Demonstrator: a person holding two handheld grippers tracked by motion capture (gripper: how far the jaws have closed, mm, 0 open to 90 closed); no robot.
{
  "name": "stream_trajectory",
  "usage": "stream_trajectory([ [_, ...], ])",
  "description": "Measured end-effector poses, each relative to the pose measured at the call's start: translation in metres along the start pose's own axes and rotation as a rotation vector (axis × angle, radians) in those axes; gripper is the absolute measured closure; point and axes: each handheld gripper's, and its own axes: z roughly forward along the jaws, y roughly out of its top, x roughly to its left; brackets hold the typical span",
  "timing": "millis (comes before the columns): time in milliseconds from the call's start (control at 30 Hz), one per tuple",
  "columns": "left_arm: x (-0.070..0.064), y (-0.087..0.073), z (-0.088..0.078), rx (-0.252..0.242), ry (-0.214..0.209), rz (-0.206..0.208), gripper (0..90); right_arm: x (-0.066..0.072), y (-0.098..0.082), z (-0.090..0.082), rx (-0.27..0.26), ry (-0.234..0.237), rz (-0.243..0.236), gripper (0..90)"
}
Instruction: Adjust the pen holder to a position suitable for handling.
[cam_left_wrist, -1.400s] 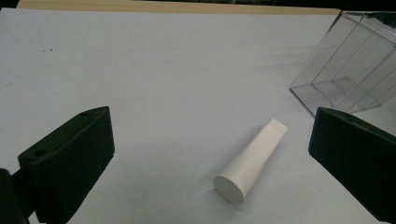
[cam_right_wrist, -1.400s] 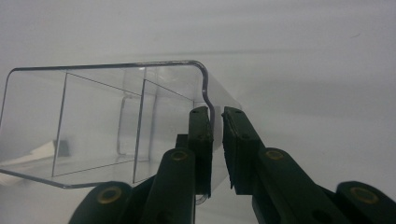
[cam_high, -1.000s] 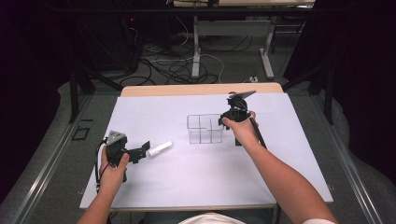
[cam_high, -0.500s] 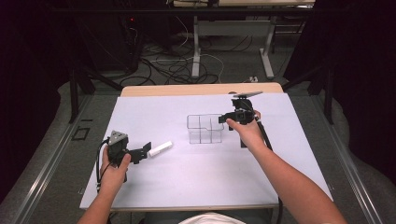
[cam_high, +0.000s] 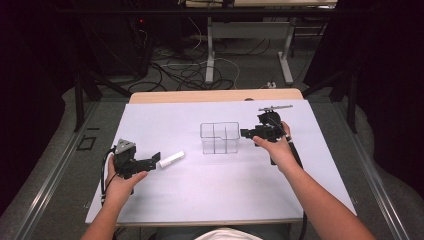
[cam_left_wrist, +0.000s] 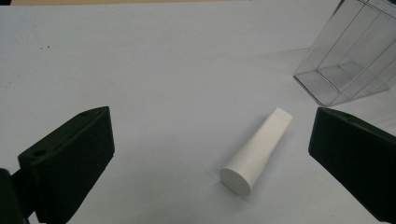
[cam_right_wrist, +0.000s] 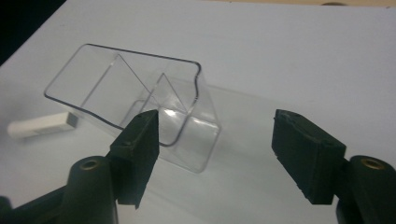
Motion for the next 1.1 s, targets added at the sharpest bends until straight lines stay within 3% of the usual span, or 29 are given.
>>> stream_trajectory([
  [167,-0.002,0.004,-0.001,-0.005,0.000,0.019,0.2,-0.009,-0.012,-0.010,-0.028,-0.055,-0.081,25.7],
  [300,-0.002,0.010,-0.001,0.005,-0.004,0.041,0.6,-0.017,-0.020,-0.020,-0.042,-0.079,-0.118,23.6],
  [400,-0.004,0.017,0.001,0.035,-0.021,0.060,2.2,-0.023,-0.025,-0.027,-0.042,-0.079,-0.110,23.3],
  [533,-0.007,0.027,0.004,0.085,-0.030,0.114,7.0,-0.029,-0.031,-0.035,-0.081,-0.083,-0.133,23.3],
  [600,-0.009,0.031,0.006,0.113,-0.031,0.154,7.7,-0.031,-0.034,-0.037,-0.079,-0.078,-0.142,23.4],
  [800,-0.012,0.043,0.013,0.191,-0.047,0.221,12.4,-0.036,-0.045,-0.038,-0.069,-0.051,-0.186,19.5],
  [933,-0.013,0.048,0.017,0.231,-0.043,0.270,15.4,-0.040,-0.051,-0.037,-0.053,-0.062,-0.199,16.6],
  [1100,-0.017,0.050,0.023,0.287,-0.055,0.302,16.1,-0.044,-0.052,-0.038,-0.050,-0.083,-0.198,15.1],
])
